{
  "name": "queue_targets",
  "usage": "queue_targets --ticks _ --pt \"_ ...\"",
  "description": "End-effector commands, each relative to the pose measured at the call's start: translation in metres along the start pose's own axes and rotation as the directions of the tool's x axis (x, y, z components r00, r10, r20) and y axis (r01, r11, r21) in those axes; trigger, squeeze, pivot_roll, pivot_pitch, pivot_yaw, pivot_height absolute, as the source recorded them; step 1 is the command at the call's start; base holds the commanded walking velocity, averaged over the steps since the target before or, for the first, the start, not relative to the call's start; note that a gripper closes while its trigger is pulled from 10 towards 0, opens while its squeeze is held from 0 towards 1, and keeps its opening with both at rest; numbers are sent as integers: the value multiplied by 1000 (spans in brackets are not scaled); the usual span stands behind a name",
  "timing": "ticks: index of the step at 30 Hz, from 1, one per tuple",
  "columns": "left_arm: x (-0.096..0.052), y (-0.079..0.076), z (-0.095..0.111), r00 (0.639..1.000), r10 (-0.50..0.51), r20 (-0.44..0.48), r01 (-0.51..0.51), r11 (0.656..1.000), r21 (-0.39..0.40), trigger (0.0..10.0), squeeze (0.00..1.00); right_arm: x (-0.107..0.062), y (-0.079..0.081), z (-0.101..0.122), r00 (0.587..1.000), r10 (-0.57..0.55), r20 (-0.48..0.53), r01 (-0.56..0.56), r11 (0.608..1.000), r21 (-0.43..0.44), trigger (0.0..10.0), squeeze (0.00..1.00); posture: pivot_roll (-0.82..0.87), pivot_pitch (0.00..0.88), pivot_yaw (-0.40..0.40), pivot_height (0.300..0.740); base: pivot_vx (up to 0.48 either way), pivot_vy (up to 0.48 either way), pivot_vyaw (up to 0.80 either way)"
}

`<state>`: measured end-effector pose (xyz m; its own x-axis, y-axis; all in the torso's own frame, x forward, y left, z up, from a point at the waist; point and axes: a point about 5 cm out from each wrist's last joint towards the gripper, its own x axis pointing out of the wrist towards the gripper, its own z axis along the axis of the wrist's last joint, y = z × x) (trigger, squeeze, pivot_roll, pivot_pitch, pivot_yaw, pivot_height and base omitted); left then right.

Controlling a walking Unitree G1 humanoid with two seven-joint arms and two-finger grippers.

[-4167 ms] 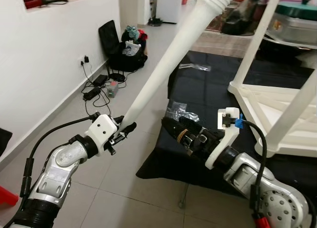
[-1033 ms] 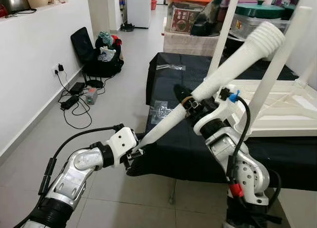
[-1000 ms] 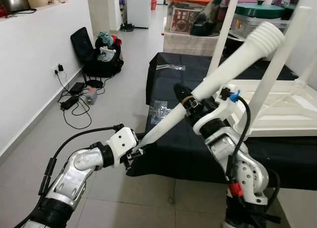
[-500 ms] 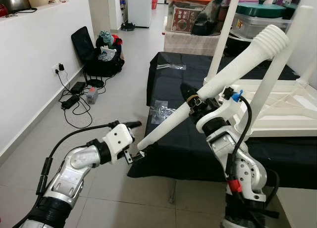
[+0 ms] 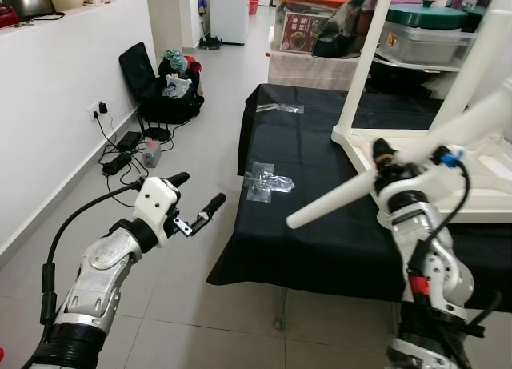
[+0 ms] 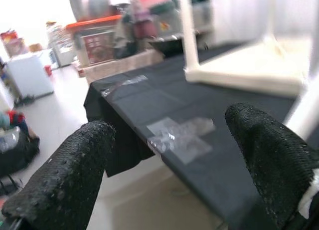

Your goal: Building children table

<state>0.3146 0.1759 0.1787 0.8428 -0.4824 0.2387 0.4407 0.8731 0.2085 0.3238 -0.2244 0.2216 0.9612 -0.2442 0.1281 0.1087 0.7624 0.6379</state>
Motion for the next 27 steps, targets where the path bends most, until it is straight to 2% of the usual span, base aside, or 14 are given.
queue_targets --ticks 1,2,3,4,5,6,10,12,16,18,19,20,22,27 --pt "3 2 2 996 87 18 -81 972 -221 10000 1000 1 10 -1 1000 19 12 -20 996 84 0 0 81 0 -72 740 0 0 0" --pt "3 2 2 996 87 18 -81 972 -221 10000 1000 1 10 -1 1000 19 12 -20 996 84 0 0 81 0 -72 740 0 0 0" --pt "7 -1 3 993 118 27 -100 927 -361 10000 651 0 16 -7 999 42 -11 -40 989 141 0 0 78 0 -71 740 0 0 0" --pt "7 -1 3 993 118 27 -100 927 -361 10000 651 0 16 -7 999 42 -11 -40 989 141 0 0 78 0 -71 740 0 0 0" --pt "11 -3 3 991 130 27 -103 883 -458 10000 118 -1 23 -13 997 67 -37 -59 979 193 0 0 74 0 -67 740 0 0 0" --pt "14 -5 1 990 142 20 -109 834 -541 10000 0 -3 31 -21 993 98 -66 -80 969 232 0 0 71 0 -63 740 0 0 0" --pt "16 -5 -2 989 150 -2 -125 817 -563 10000 0 -6 37 -29 988 124 -93 -98 965 245 0 0 70 0 -62 740 0 0 0" --pt "15 -1 -7 987 155 -41 -157 887 -434 10000 0 -10 42 -32 981 167 -95 -158 984 87 0 0 67 0 -59 740 0 0 0" --pt "14 1 -8 986 156 -52 -164 908 -386 10000 0 -12 44 -33 977 192 -92 -194 981 -16 0 0 67 0 -59 740 0 0 0" --pt "12 1 -4 990 129 -57 -140 946 -292 10000 0 -17 51 -31 960 273 -66 -278 893 -355 0 0 63 0 -59 740 0 0 0" --pt "12 1 -4 990 129 -57 -140 946 -292 10000 0 -17 51 -31 960 273 -66 -278 893 -355 0 0 63 0 -59 740 0 0 0" --pt "11 -2 1 994 95 -60 -106 966 -236 10000 0 -20 54 -30 942 330 -62 -310 783 -540 0 0 64 0 -62 740 0 0 0" --pt "10 -3 2 994 85 -63 -97 969 -228 10000 0 -20 54 -30 938 342 -61 -313 754 -578 0 0 64 0 -62 740 0 0 0" --pt "7 -8 10 997 -17 -72 9 995 -103 10000 0 -21 55 -33 896 425 -130 -356 512 -782 0 0 70 0 -73 740 0 0 0"
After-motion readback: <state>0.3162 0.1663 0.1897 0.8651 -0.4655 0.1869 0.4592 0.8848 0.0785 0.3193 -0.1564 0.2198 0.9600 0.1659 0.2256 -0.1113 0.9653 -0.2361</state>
